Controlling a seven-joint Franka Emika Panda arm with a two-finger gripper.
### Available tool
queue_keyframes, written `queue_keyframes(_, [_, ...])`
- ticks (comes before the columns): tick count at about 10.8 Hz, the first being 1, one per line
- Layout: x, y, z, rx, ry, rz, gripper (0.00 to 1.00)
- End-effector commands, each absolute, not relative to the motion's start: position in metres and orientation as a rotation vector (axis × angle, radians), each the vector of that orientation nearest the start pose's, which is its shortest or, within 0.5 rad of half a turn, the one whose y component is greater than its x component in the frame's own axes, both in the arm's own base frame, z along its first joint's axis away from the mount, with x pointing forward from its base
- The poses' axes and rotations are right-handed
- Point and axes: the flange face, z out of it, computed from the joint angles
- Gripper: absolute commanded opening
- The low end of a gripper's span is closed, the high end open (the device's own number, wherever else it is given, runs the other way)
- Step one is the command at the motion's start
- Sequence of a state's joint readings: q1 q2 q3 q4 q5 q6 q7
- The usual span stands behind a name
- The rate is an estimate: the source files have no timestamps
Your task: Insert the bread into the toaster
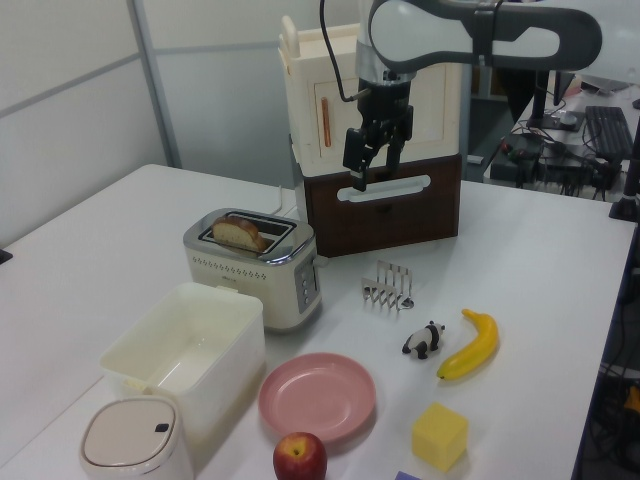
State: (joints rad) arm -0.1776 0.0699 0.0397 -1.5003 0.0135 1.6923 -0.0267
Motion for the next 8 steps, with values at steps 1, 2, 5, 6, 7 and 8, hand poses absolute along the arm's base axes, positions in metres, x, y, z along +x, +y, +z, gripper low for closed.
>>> queue_keyframes(1, [0.609,-0.076,0.628,-3.115,0.164,-0.440,1.00])
queue_keyframes(2, [0.626,-0.072,0.610,-3.118,0.150,-0.477,1.00])
queue_keyframes(5, [0.650,-0.063,0.592,-3.130,0.091,-0.596,1.00])
queue_keyframes(6, [0.651,-0.062,0.592,-3.129,0.086,-0.598,1.00])
queue_keyframes(7, [0.653,-0.060,0.589,-3.134,0.070,-0.594,1.00])
queue_keyframes(8, [0.659,-0.059,0.585,-3.134,0.058,-0.624,1.00])
